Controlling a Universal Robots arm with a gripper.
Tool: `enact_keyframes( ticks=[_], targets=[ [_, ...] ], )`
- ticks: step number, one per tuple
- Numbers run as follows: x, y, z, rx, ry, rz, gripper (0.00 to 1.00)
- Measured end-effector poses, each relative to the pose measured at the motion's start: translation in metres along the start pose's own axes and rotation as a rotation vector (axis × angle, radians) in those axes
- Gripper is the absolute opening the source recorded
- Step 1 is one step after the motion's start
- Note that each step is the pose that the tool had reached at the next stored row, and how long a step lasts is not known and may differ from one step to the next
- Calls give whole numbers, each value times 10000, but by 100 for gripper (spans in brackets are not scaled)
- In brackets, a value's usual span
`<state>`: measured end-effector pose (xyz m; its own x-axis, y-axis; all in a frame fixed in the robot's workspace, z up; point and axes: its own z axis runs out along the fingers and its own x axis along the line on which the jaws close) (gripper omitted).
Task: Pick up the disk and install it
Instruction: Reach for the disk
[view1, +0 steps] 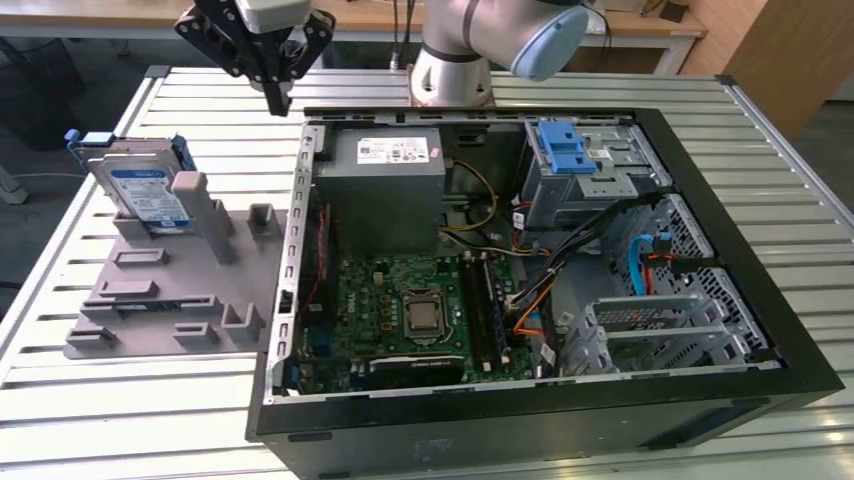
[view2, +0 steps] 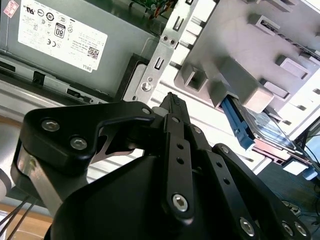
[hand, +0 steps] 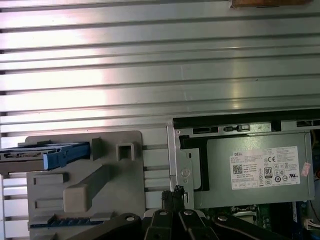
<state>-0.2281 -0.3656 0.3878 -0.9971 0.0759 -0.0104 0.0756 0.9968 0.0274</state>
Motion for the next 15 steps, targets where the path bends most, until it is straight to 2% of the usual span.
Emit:
enact_keyframes(
  ticks=[15],
  targets=[
    [154, 59, 5, 0, 0, -1, 11]
  ],
)
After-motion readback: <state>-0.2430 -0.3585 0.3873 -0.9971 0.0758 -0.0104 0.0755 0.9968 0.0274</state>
